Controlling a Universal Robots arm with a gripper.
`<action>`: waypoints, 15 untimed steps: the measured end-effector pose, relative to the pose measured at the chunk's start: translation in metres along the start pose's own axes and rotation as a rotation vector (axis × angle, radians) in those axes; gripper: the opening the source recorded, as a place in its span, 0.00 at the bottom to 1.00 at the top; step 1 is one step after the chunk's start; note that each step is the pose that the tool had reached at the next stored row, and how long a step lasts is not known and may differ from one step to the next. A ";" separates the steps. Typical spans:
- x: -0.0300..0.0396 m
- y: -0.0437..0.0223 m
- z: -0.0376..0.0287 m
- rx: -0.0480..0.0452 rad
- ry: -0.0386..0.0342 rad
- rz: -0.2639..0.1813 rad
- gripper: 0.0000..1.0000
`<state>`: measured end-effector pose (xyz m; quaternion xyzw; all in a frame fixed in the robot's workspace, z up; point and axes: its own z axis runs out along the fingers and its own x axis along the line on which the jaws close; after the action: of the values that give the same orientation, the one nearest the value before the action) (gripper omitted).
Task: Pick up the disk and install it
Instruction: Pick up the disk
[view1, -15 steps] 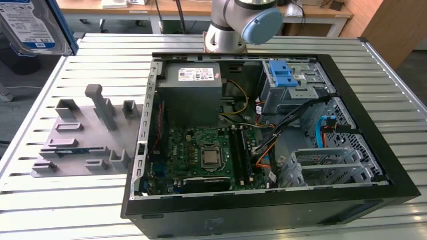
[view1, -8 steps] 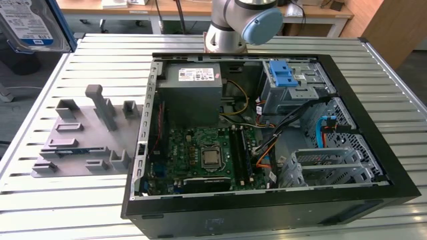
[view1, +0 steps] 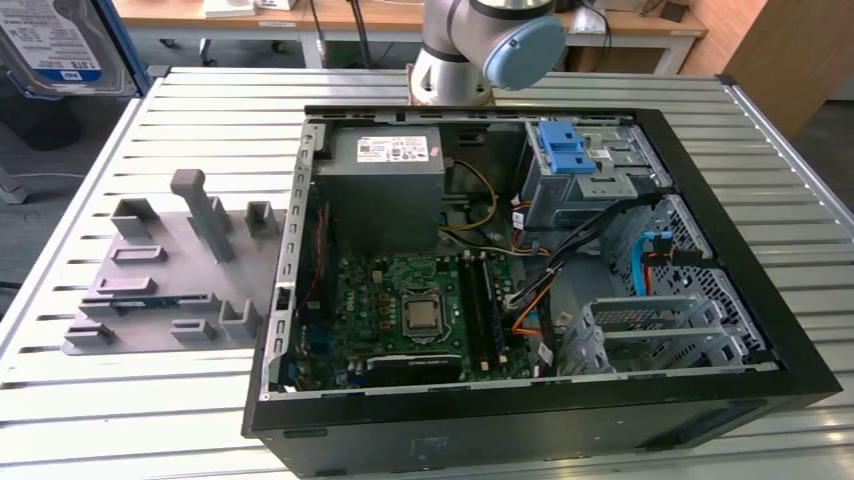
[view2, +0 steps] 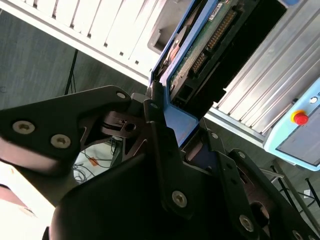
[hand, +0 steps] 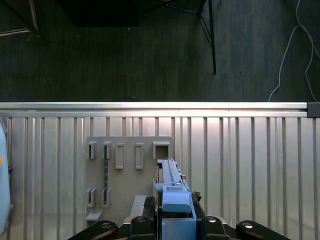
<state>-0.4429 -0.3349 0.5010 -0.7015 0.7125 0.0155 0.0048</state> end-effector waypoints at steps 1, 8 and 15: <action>0.0000 0.0000 -0.0012 -0.0001 0.0000 0.000 0.37; -0.0002 0.0001 -0.0083 -0.0001 0.0000 0.000 0.37; -0.0003 0.0002 -0.0116 0.0000 0.0000 0.000 0.37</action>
<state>-0.4429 -0.3349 0.5126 -0.7015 0.7125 0.0155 0.0048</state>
